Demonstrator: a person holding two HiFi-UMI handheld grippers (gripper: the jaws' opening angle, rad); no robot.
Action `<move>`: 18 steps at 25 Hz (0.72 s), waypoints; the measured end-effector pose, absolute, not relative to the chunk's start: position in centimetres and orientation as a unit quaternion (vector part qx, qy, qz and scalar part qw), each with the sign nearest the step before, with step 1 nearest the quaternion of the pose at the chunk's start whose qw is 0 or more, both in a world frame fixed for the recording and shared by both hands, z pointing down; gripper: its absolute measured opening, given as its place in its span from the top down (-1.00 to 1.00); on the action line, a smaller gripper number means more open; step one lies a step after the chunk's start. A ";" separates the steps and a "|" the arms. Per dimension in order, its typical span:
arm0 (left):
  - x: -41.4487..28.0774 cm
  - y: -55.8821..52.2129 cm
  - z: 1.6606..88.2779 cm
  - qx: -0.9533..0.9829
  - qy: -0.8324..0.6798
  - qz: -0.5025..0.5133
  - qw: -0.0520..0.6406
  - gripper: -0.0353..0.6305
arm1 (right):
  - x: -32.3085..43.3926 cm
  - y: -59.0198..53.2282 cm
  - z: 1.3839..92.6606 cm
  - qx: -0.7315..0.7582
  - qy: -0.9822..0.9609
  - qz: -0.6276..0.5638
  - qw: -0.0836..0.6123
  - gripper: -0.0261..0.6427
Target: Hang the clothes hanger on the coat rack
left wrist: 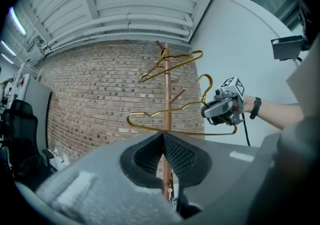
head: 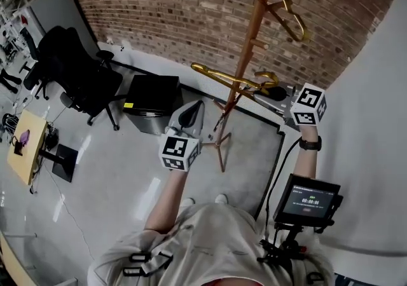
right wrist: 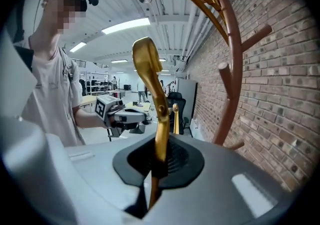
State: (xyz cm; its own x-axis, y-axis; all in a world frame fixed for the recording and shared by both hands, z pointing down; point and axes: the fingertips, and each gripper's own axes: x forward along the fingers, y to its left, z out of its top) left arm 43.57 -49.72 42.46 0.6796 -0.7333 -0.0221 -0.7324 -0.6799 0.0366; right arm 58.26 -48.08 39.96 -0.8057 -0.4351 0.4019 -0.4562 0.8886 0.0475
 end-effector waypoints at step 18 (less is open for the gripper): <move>41.4 -50.3 43.1 0.903 -0.429 -0.004 0.007 0.89 | 59.7 -57.0 39.2 0.198 -0.958 0.128 0.161 0.91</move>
State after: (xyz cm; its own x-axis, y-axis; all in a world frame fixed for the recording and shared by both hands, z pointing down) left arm 41.39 -50.33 43.08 0.6315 -0.7754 -0.0012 -0.7753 -0.6314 0.0171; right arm 59.75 -57.03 39.24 -0.8698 -0.3377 0.3598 -0.4203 0.8890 -0.1819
